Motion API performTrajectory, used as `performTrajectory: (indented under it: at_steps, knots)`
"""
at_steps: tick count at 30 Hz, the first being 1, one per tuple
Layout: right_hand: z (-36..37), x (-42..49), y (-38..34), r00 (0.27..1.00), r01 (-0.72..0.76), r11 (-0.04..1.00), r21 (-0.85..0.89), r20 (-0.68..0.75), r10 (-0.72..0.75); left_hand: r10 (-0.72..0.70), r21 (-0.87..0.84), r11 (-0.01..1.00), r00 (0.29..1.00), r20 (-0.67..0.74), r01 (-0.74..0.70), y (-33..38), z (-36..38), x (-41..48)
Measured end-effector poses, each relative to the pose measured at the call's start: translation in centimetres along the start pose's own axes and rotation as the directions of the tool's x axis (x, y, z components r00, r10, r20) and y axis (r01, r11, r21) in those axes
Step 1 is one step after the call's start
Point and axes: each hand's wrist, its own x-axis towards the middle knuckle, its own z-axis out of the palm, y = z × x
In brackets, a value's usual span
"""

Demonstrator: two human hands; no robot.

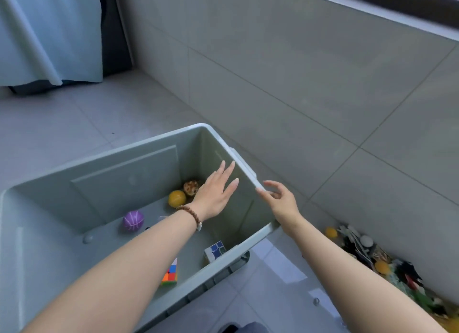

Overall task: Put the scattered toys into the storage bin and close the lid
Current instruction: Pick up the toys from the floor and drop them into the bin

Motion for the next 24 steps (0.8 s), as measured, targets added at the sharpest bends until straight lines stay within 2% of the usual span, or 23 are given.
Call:
performTrajectory:
  at_steps: [3,7,14,19,24]
  knots:
    - [0.2,0.3,0.6,1.000,0.021,0.999,0.031,0.017,-0.022,-0.014,0.056,0.998,0.997,0.069,0.010,1.3,0.9,1.8]
    - [-1.1,0.3,0.9,0.999,0.032,0.998,0.061,-0.002,-0.032,-0.012,0.006,1.000,0.996,0.084,0.012,2.6,2.8,3.0]
    - [-9.3,-0.1,2.7,0.994,0.002,0.999,0.042,-0.110,0.003,0.066,0.044,0.996,0.974,0.219,-0.077,9.1,7.3,5.5]
    - [-15.3,-0.3,4.1,0.981,-0.013,0.999,0.035,-0.191,0.019,0.166,0.157,0.964,0.945,0.281,-0.216,14.0,11.1,7.0]
    - [-18.5,0.3,4.9,0.977,-0.040,0.998,0.040,-0.206,0.047,0.171,0.083,0.976,0.944,0.284,-0.202,16.0,13.7,8.7]
